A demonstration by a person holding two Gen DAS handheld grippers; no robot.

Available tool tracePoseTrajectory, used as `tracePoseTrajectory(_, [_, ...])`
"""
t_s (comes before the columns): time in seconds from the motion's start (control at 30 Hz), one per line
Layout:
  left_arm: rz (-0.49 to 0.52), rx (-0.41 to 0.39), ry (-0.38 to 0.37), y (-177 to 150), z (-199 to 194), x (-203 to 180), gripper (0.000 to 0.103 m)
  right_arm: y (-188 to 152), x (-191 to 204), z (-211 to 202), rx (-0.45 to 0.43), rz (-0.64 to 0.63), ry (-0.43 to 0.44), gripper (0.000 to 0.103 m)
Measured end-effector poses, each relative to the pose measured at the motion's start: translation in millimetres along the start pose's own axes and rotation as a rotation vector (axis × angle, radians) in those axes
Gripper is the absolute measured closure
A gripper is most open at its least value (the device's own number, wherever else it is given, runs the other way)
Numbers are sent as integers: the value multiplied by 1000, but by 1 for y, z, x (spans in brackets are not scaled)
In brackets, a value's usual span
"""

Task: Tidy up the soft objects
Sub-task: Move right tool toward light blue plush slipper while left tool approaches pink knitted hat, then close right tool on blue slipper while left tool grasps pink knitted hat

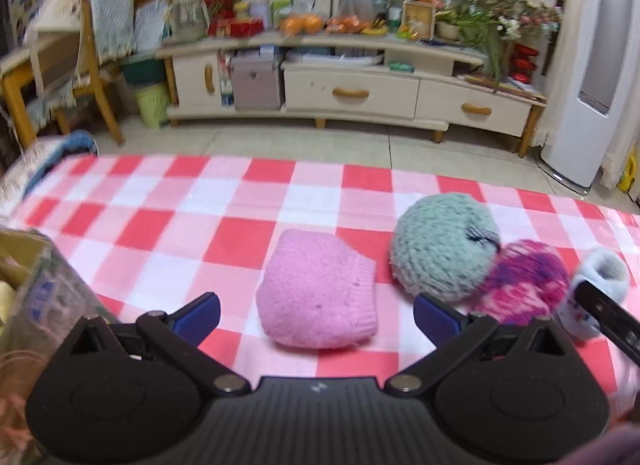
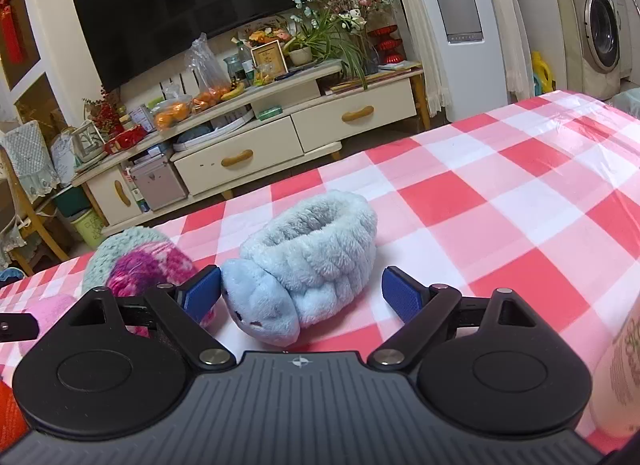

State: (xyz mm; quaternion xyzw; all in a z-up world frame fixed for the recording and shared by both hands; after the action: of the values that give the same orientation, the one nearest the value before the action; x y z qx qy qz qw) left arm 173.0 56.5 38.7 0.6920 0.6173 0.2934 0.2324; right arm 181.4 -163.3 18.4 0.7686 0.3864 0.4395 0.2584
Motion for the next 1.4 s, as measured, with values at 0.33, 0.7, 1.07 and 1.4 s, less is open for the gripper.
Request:
tracePoseTrajectory(0.33, [-100, 118, 10, 3, 47, 11, 1, 6, 1, 13, 36, -2, 22, 0])
tracePoseTrajectory(0.7, [20, 100, -54, 14, 43, -5, 46, 9, 1, 17, 40, -17, 32, 2])
tracePoseTrajectory(1.07, [-2, -76, 2, 57, 47, -13, 50, 6, 2, 14, 49, -14, 65, 39])
tracePoseTrajectory(1.4, [165, -7, -134, 56, 71, -53, 50, 0, 21, 18, 125, -104, 198, 44])
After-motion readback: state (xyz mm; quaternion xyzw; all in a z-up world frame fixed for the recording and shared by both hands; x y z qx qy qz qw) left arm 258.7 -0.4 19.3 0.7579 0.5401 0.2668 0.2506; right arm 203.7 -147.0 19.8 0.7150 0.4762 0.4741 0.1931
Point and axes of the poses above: each gripper's, at about its wrist camera, not at the fingertips, and z roughly the way its jaws point, x to its left, y to its top, the point moved 4 cm from there along z, roughly the way its jaws point, and after that the axes turned 11 degrees about z, right-handed, at the moved point
